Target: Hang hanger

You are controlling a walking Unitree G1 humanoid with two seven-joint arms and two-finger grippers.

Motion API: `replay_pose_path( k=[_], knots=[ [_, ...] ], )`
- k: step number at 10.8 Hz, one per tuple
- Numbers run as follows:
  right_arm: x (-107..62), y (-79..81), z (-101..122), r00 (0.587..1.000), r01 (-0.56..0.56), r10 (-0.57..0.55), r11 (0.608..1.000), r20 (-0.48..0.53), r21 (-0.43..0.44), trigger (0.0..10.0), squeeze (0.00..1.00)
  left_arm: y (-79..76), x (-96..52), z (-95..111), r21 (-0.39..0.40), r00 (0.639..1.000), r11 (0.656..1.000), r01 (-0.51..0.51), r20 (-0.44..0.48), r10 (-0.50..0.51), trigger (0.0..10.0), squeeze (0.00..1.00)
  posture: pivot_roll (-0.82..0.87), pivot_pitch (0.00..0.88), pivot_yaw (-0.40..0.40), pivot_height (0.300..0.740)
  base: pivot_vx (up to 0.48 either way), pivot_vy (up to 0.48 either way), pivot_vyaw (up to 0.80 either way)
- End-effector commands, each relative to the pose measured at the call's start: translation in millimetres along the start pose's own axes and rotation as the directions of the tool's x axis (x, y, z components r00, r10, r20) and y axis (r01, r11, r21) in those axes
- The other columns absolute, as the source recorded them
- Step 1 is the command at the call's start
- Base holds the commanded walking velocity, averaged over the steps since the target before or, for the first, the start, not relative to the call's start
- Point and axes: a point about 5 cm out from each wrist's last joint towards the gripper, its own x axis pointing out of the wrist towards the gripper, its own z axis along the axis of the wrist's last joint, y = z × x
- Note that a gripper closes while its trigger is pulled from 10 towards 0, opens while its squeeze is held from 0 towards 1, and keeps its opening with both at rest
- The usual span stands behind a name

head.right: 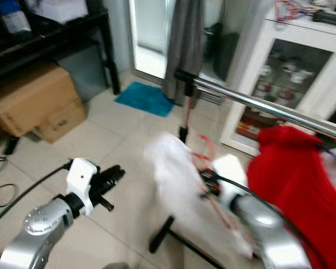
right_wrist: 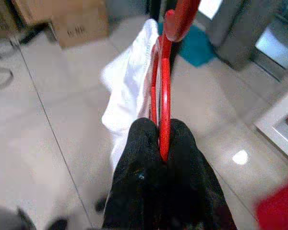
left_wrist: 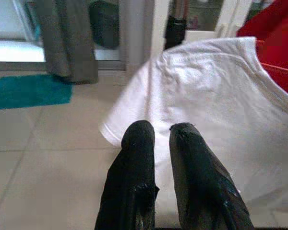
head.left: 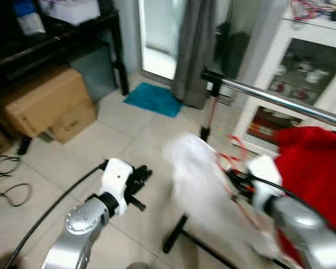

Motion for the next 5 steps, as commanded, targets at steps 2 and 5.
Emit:
replay_pose_path(
  k=[2,5],
  knots=[
    [-20.3,-21.7,-5.7,0.995,0.026,-0.031,0.998,-0.092,-0.048,10.0,0.00,-3.5,-5.9,1.6,0.016,0.999,0.998,0.052,-0.010,-0.052,10.0,0.00,0.09,0.046,-0.025,0.740,0.000,0.000,0.00],
    [-18.0,-51.1,25.1,0.929,0.353,-0.363,0.928,0.070,0.119,10.0,0.00,-18.9,-5.8,12.4,0.031,0.974,0.974,0.225,0.026,-0.226,10.0,0.00,0.08,0.048,-0.026,0.740,0.000,0.000,0.00]
  ],
)
